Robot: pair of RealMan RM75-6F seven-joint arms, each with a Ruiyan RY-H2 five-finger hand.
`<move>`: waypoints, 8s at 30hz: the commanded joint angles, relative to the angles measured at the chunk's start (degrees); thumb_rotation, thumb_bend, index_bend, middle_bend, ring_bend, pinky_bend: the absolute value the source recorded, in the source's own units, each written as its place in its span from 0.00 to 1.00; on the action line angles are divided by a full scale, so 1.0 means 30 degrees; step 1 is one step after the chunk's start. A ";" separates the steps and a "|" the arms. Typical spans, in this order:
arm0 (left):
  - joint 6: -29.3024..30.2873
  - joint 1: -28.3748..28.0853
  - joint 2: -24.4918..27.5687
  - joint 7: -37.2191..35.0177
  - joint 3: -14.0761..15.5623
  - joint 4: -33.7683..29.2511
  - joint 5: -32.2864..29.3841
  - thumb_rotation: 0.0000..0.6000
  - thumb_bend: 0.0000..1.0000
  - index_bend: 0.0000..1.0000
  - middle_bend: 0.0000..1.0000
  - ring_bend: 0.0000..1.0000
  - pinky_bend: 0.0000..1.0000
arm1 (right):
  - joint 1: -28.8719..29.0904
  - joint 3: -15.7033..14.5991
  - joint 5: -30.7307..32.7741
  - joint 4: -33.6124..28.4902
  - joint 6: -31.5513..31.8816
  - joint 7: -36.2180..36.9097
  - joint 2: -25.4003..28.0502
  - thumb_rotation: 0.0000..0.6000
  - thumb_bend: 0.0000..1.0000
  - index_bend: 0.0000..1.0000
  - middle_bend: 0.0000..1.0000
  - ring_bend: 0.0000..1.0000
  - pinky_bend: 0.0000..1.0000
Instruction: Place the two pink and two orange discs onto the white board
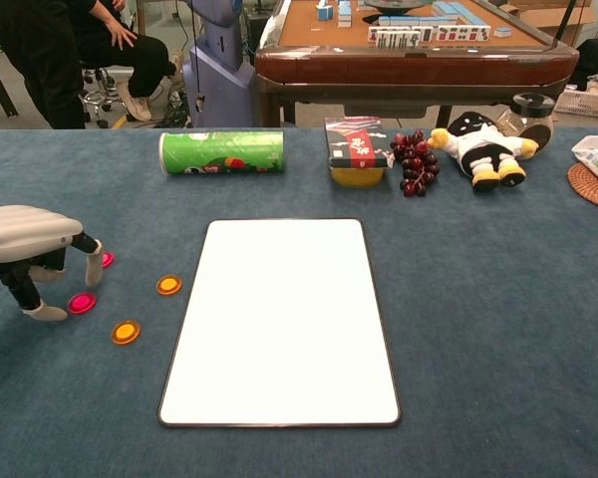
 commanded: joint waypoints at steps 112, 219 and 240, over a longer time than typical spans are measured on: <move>0.2812 -0.1153 -0.1665 0.5419 0.1336 -0.5605 0.4295 1.00 0.32 0.62 1.00 1.00 1.00 | -0.0481 0.0420 0.0669 0.0194 0.0580 0.1339 0.0572 1.00 0.00 0.22 0.28 0.22 0.41; -0.0186 -0.2626 -0.1790 0.2542 -0.0546 0.2788 -0.4761 1.00 0.32 0.49 1.00 1.00 1.00 | -0.0173 0.0245 0.0576 0.0108 -0.0095 0.0724 0.0329 1.00 0.00 0.22 0.28 0.22 0.41; -0.0017 -0.2680 -0.2101 0.2757 -0.0516 0.3089 -0.4870 1.00 0.32 0.52 1.00 1.00 1.00 | -0.0161 0.0247 0.0613 0.0121 -0.0130 0.0745 0.0334 1.00 0.00 0.22 0.28 0.22 0.41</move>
